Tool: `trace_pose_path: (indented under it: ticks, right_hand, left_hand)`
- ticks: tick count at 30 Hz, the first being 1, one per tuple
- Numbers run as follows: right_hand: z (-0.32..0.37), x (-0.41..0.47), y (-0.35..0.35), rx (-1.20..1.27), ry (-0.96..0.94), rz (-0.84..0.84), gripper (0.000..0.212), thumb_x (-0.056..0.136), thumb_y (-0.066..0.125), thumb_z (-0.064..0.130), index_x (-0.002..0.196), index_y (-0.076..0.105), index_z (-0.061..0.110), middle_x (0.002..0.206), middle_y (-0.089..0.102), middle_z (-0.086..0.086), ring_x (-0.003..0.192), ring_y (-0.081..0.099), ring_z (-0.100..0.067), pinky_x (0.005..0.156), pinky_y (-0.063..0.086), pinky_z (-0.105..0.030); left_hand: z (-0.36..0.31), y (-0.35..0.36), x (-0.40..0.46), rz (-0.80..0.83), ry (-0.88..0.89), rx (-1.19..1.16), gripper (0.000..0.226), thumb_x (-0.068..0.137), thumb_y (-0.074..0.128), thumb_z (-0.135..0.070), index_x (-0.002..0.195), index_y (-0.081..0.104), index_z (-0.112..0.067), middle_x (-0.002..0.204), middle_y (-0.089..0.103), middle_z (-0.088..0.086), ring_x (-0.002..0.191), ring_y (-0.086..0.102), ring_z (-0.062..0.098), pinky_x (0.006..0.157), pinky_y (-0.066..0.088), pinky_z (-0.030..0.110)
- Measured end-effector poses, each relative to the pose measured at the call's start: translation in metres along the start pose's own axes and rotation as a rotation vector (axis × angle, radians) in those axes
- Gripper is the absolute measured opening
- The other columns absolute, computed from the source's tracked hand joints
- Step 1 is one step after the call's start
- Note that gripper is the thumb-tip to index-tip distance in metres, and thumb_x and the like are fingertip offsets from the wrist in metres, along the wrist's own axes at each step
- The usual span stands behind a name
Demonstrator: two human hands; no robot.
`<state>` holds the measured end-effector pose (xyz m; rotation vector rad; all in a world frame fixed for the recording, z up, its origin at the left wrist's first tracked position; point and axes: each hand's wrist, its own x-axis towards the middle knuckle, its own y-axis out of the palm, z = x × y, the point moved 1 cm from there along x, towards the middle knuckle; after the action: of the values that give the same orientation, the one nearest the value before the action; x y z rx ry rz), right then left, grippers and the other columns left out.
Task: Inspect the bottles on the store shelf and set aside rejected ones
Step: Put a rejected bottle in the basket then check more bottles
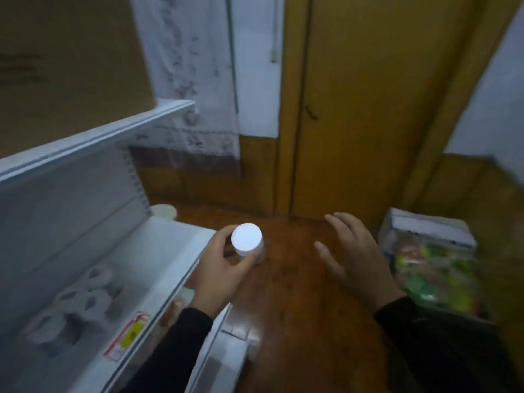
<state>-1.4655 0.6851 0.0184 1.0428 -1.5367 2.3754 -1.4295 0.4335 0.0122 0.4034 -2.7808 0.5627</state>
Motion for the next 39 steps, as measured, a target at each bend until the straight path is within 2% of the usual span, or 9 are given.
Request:
trace_pose_path:
  ticks: [5, 10, 15, 18, 21, 24, 29, 34, 39]
  right_hand:
    - [-0.097, -0.078, -0.089, -0.179, 0.268, -0.1, 0.053, 0.093, 0.048, 0.047, 0.131, 0.053, 0.011, 0.13, 0.057, -0.012, 0.118, 0.054, -0.026, 0.093, 0.051, -0.04]
    - [-0.174, -0.167, -0.175, -0.329, 0.512, -0.145, 0.052, 0.093, 0.05, 0.045, 0.131, 0.052, 0.009, 0.129, 0.057, -0.013, 0.119, 0.054, -0.026, 0.095, 0.051, -0.035]
    - [-0.217, -0.242, -0.233, -0.453, 0.754, -0.198, 0.056, 0.095, 0.05, 0.049, 0.135, 0.053, 0.01, 0.135, 0.054, -0.011, 0.126, 0.044, -0.019, 0.1, 0.035, -0.026]
    - [-0.24, -0.279, -0.255, -0.498, 0.874, -0.214, 0.054, 0.097, 0.047, 0.05, 0.134, 0.053, 0.011, 0.135, 0.054, -0.009, 0.126, 0.048, -0.02, 0.102, 0.035, -0.026]
    - [-0.259, -0.304, -0.262, -0.533, 0.99, -0.231, 0.051, 0.096, 0.051, 0.047, 0.134, 0.053, 0.012, 0.136, 0.053, -0.008, 0.126, 0.049, -0.02, 0.102, 0.036, -0.024]
    - [-0.277, -0.317, -0.259, -0.561, 1.075, -0.247, 0.053, 0.095, 0.047, 0.049, 0.133, 0.054, 0.012, 0.134, 0.054, -0.007, 0.125, 0.051, -0.02, 0.101, 0.042, -0.028]
    - [-0.312, -0.321, -0.244, -0.631, 1.238, -0.285, 0.049, 0.097, 0.051, 0.045, 0.131, 0.055, 0.01, 0.132, 0.056, -0.009, 0.123, 0.053, -0.022, 0.098, 0.043, -0.028]
    - [-0.337, -0.329, -0.22, -0.67, 1.439, -0.28, 0.05, 0.094, 0.051, 0.043, 0.131, 0.055, 0.011, 0.133, 0.056, -0.009, 0.121, 0.052, -0.02, 0.096, 0.036, -0.024]
    - [-0.377, -0.382, -0.177, -0.557, 1.629, -0.222, 0.052, 0.096, 0.048, 0.045, 0.136, 0.052, 0.012, 0.141, 0.051, -0.007, 0.13, 0.047, -0.022, 0.102, 0.031, -0.024]
  left_hand:
    - [-0.051, 0.135, -0.001, 0.306, 0.117, -0.065, 0.048, 0.078, 0.079, -0.033, 0.115, 0.05, -0.042, 0.115, 0.051, -0.026, 0.102, 0.051, -0.013, 0.073, 0.045, 0.002]
    - [-0.106, 0.273, -0.029, 0.572, 0.22, -0.105, 0.047, 0.076, 0.078, -0.041, 0.114, 0.05, -0.043, 0.114, 0.052, -0.025, 0.103, 0.053, -0.004, 0.075, 0.05, 0.014]
    - [-0.146, 0.38, -0.07, 0.823, 0.259, -0.186, 0.058, 0.072, 0.074, -0.049, 0.122, 0.049, -0.039, 0.116, 0.049, -0.03, 0.106, 0.054, -0.004, 0.08, 0.051, 0.014]
    - [-0.162, 0.438, -0.09, 0.95, 0.32, -0.186, 0.059, 0.078, 0.076, -0.046, 0.127, 0.045, -0.043, 0.121, 0.043, -0.039, 0.117, 0.051, 0.005, 0.093, 0.05, 0.027]
    - [-0.172, 0.485, -0.101, 1.033, 0.349, -0.176, 0.057, 0.076, 0.077, -0.048, 0.124, 0.048, -0.04, 0.117, 0.047, -0.032, 0.113, 0.05, 0.002, 0.094, 0.051, 0.035]
    - [-0.178, 0.529, -0.102, 1.126, 0.411, -0.164, 0.05, 0.077, 0.076, -0.045, 0.12, 0.051, -0.037, 0.112, 0.045, -0.036, 0.105, 0.045, -0.014, 0.088, 0.045, 0.021]
    - [-0.173, 0.603, -0.09, 1.384, 0.411, -0.196, 0.049, 0.081, 0.076, -0.036, 0.124, 0.051, -0.035, 0.123, 0.05, -0.025, 0.109, 0.048, -0.014, 0.082, 0.046, 0.007]
    - [-0.161, 0.673, -0.092, 1.588, 0.442, -0.138, 0.055, 0.083, 0.075, -0.035, 0.131, 0.049, -0.034, 0.129, 0.05, -0.017, 0.116, 0.054, 0.007, 0.096, 0.053, 0.03]
    - [-0.123, 0.74, -0.132, 1.702, 0.466, -0.011, 0.06, 0.084, 0.073, -0.03, 0.136, 0.044, -0.03, 0.133, 0.043, -0.012, 0.118, 0.051, 0.009, 0.1, 0.048, 0.028]
